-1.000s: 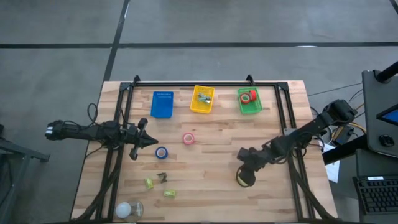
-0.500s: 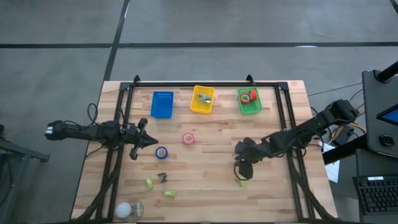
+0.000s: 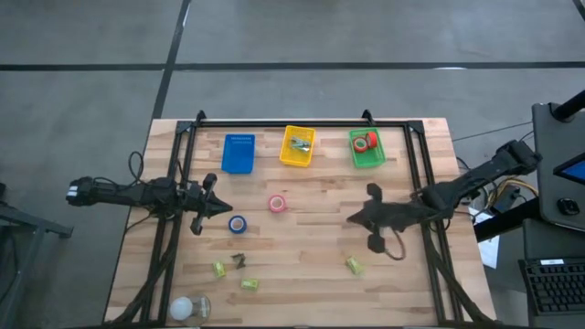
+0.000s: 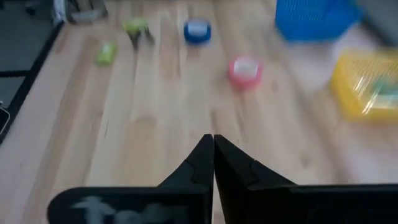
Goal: Pick and place Stapler, Stapler remover, tape
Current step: Put the pink tape into the green bin
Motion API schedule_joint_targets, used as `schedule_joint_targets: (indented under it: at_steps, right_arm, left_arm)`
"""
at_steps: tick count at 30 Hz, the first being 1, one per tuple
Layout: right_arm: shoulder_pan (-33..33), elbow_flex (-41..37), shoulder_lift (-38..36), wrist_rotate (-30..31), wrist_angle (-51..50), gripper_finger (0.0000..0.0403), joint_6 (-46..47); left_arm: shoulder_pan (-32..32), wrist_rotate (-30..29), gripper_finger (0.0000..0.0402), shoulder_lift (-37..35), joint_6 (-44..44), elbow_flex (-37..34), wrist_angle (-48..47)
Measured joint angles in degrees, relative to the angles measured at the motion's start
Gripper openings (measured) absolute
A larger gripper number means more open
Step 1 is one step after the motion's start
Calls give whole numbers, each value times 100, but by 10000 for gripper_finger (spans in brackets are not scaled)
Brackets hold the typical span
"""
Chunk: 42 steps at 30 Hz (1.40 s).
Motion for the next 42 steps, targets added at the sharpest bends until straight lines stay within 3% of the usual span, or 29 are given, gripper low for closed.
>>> schedule_joint_targets:
  at_steps: [3,10,15,23,31,42]
  right_arm:
    - [163,-215,-508,287,322,8,-476]
    - [180,-1075,-1839,314,1347,8,-1125]
    - [176,-1639,-2752,309,1435,8,-1380]
    - [167,-2094,-4045,-281,1691,8,-1902]
    - [165,-2288,-4566,-343,1705,8,-2269]
    - [165,-2434,-4515,-336,1461,8,-2288]
  left_arm:
    - [-1,1,10,0,0,0,-1]
    - [0,1,10,0,0,0,-1]
    - [0,0,10,0,0,0,-2]
    - [0,2,10,0,0,0,-2]
    - [-2,2,10,0,0,0,-2]
    - [-1,1,10,0,0,0,-2]
